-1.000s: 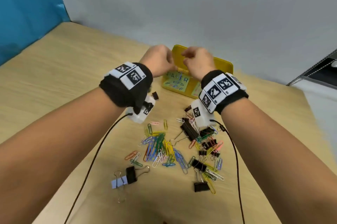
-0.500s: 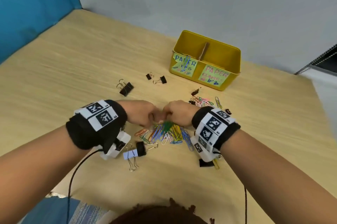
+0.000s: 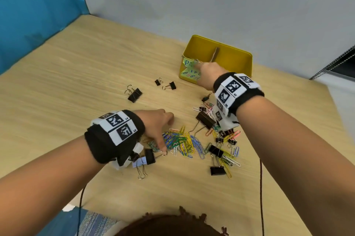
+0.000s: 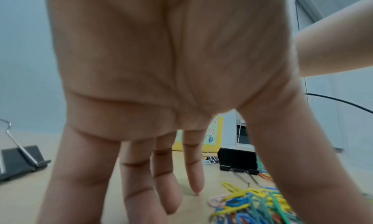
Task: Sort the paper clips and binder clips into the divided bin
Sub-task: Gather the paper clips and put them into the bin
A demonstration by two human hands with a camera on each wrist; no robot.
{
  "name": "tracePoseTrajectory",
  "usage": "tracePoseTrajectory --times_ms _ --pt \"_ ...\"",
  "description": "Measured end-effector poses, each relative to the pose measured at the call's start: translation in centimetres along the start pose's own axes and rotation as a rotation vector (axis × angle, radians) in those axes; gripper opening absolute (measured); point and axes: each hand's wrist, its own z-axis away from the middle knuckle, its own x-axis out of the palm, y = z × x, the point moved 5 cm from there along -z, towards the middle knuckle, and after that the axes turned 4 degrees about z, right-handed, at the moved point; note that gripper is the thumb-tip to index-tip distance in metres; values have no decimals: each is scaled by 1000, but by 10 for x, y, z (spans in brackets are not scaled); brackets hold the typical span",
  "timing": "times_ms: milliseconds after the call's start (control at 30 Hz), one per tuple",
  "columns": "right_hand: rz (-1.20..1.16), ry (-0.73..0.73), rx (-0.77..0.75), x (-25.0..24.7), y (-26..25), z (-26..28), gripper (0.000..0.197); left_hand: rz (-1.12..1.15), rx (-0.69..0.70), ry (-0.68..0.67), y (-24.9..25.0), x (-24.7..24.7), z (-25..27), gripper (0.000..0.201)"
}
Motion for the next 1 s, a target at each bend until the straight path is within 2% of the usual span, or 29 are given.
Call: tracePoseTrajectory --times_ms 67,100,167,200,267,333,367,467,567,667,800,867,900,1000 --pt "-258 132 13 -14 8 3 64 -16 8 11 -3 0 -1 87" --pt "-386 203 54 -21 14 5 64 -32 19 13 -3 1 -1 89" --pt "-461 252 95 -22 16 17 50 -77 52 14 2 6 -1 87" --pt "-382 191 47 -17 9 24 40 -109 69 19 7 9 -2 83" --pt "-167 -107 -152 14 -18 42 29 -176 111 38 15 12 -5 68" --pt "-26 -387 -312 47 -43 67 36 -212 123 63 18 11 -9 52" --pt "7 -437 -356 59 -51 74 44 -214 116 74 17 10 -10 49" --pt "-7 -427 -391 78 -59 76 66 -191 92 93 11 7 -10 41" --pt "37 -442 -348 83 -51 69 56 -145 67 99 6 6 -10 32" --pt "-62 -247 -257 58 -44 48 31 -162 58 183 1 -5 -10 25" --pt "-211 191 -149 -11 -33 -5 28 -127 36 205 -8 -18 -13 34" --pt "-159 386 -87 -37 -26 -26 31 -120 19 191 -11 -20 -16 36" --pt "-90 403 -53 -41 -24 -36 36 -112 16 185 -12 -22 -18 36" --pt "53 275 12 -34 -23 -55 41 -72 16 172 -11 -27 -19 36"
